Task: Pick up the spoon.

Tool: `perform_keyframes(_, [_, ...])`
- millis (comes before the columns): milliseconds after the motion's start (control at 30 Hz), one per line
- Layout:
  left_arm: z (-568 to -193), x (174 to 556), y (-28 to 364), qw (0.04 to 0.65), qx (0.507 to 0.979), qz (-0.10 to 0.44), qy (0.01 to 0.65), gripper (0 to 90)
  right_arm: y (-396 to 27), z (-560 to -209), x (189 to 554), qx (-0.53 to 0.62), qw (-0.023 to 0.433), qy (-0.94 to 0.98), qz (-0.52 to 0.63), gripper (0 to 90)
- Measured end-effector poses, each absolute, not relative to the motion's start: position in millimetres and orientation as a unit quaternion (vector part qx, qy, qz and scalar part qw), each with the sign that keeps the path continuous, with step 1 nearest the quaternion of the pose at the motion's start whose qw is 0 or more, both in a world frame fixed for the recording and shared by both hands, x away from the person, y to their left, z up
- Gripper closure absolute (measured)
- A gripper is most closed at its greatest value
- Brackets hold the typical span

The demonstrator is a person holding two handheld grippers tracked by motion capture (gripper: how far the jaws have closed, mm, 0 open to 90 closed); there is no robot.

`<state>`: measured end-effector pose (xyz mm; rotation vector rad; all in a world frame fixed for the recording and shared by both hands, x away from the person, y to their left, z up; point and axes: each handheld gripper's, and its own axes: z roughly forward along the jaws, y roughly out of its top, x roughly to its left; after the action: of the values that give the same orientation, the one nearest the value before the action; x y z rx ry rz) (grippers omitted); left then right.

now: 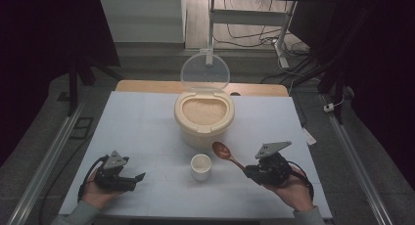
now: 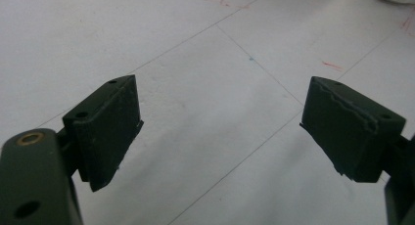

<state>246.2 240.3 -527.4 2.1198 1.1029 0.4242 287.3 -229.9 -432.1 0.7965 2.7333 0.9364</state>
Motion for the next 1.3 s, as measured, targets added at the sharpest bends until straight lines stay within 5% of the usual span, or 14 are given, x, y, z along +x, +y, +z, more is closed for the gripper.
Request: perform_keyframes(1300, [-510.3, 243.0, 234.3, 0.363, 0.822, 0.173, 0.404, 15.7, -174.4, -424.8, 308.4, 0.147, 0.071, 0.938, 0.306, 79.2])
